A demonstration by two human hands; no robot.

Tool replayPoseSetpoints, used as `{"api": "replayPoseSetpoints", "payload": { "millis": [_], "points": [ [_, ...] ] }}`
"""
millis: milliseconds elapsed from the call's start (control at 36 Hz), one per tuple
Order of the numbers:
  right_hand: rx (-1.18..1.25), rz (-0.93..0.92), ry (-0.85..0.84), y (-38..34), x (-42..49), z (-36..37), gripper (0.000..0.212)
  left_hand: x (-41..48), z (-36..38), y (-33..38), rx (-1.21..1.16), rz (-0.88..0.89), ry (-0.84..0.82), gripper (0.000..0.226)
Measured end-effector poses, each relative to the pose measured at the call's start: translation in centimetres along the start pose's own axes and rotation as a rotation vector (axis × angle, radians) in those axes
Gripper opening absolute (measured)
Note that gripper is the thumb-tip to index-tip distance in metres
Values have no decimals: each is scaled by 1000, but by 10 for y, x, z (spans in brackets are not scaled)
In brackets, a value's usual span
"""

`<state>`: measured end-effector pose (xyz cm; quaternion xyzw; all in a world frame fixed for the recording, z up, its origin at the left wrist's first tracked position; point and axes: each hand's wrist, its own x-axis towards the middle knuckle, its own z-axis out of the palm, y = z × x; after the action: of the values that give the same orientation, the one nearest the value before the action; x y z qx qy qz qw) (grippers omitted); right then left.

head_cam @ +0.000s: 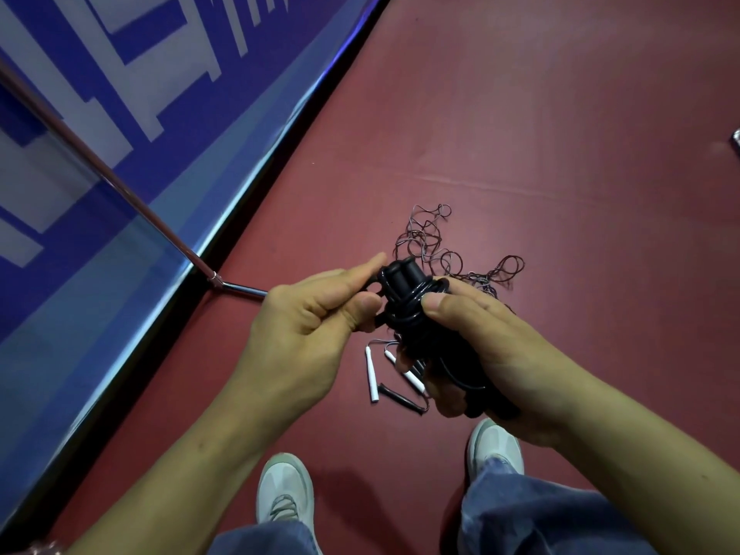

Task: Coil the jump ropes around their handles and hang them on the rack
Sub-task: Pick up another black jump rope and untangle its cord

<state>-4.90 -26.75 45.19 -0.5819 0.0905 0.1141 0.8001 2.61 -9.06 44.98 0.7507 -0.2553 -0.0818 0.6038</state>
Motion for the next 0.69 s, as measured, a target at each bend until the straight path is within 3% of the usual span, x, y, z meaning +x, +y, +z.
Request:
{"api": "replayPoseSetpoints", "payload": {
  "millis": [111, 194, 333, 500, 583, 694],
  "points": [
    [5, 49, -29, 1, 3, -1, 19, 0, -2, 0, 112, 47, -23, 44],
    [-188, 122, 12, 6, 29, -14, 18, 2, -5, -1, 186, 20, -49, 58],
    [-273, 124, 27, 17, 50, -33, 27, 2, 0, 10, 13, -45, -39, 17],
    [-140, 40, 30, 4, 16, -8, 14, 3, 3, 11, -20, -30, 118, 20],
    [-123, 23, -9, -4, -3, 1, 34, -1, 4, 11, 9, 10, 165, 24],
    [-111, 61, 59, -6, -1, 5, 24, -1, 5, 9, 209, 191, 133, 22]
  ]
}}
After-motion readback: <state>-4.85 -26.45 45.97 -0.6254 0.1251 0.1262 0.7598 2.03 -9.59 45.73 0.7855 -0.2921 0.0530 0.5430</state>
